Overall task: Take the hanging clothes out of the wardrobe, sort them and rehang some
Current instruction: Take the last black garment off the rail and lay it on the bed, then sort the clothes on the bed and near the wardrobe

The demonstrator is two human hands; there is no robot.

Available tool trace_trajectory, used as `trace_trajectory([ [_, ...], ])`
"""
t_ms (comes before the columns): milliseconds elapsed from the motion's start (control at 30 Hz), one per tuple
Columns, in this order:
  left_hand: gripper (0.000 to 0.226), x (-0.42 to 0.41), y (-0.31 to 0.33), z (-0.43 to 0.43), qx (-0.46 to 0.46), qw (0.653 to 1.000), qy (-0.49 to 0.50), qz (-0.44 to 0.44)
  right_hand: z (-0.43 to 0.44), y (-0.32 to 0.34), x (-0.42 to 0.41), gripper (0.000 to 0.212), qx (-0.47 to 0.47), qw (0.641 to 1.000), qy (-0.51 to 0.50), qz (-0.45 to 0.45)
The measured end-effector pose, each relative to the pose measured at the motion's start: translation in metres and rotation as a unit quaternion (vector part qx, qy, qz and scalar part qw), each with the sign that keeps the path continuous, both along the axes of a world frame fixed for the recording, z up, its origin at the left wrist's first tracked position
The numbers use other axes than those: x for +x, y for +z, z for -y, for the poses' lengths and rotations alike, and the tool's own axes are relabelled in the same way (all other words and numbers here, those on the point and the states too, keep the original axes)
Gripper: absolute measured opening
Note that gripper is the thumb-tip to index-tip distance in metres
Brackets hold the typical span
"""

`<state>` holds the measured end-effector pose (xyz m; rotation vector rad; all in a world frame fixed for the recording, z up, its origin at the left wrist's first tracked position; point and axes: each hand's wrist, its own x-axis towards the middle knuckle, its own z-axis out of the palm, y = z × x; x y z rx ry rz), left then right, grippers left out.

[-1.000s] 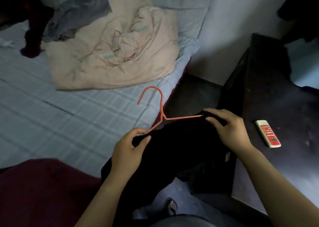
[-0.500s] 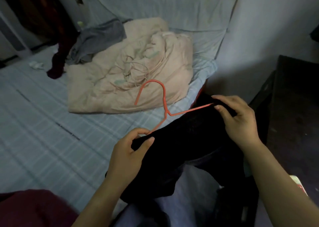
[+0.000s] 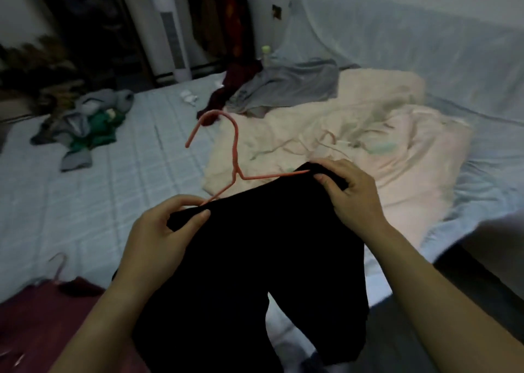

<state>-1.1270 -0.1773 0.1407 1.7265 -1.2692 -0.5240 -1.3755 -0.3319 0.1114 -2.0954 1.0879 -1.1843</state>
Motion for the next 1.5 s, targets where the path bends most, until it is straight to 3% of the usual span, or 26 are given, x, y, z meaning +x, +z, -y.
trace_trajectory([
  [100, 0.003, 0.037, -0.038, 0.043, 0.040, 0.994, 0.049, 0.090, 0.060, -0.032, 0.044, 0.024, 0.032, 0.997, 0.055, -0.051],
  [167, 0.025, 0.058, -0.074, 0.072, 0.095, 0.969, 0.080, 0.212, 0.102, -0.057, 0.069, 0.027, 0.047, 0.985, 0.079, -0.144],
  [233, 0.039, 0.071, -0.110, 0.090, 0.210, 0.924, 0.123, 0.296, 0.131, -0.079, 0.089, 0.038, 0.077, 0.959, 0.096, -0.255],
  [300, 0.046, 0.071, -0.141, 0.097, 0.300, 0.899, 0.151, 0.282, 0.141, -0.101, 0.102, 0.046, 0.089, 0.932, 0.137, -0.323],
  [433, 0.065, 0.031, -0.187, 0.079, 0.346, 0.898, 0.150, 0.227, 0.118, -0.151, 0.109, 0.058, 0.092, 0.889, 0.259, -0.368],
  [533, 0.077, 0.006, -0.200, 0.039, 0.382, 0.890, 0.162, 0.189, 0.083, -0.171, 0.113, 0.048, 0.128, 0.836, 0.351, -0.403],
  [667, 0.064, 0.008, -0.199, -0.025, 0.373, 0.881, 0.246, 0.158, 0.030, -0.178, 0.142, 0.048, 0.113, 0.798, 0.441, -0.395],
  [833, 0.052, 0.045, -0.187, -0.085, 0.333, 0.862, 0.346, 0.163, -0.036, -0.176, 0.215, 0.079, 0.078, 0.764, 0.523, -0.370],
  [1067, 0.050, 0.149, -0.201, -0.182, 0.318, 0.852, 0.387, 0.152, -0.126, -0.182, 0.352, 0.046, 0.055, 0.766, 0.532, -0.355],
  [1233, 0.053, 0.290, -0.232, -0.257, 0.317, 0.875, 0.313, 0.192, -0.185, -0.221, 0.451, 0.045, 0.106, 0.803, 0.461, -0.363],
  [1367, 0.052, 0.397, -0.252, -0.299, 0.322, 0.875, 0.271, 0.239, -0.207, -0.267, 0.522, 0.045, 0.162, 0.814, 0.384, -0.404],
  [1500, 0.056, 0.479, -0.292, -0.311, 0.312, 0.893, 0.246, 0.212, -0.220, -0.305, 0.563, 0.053, 0.240, 0.806, 0.300, -0.450],
])
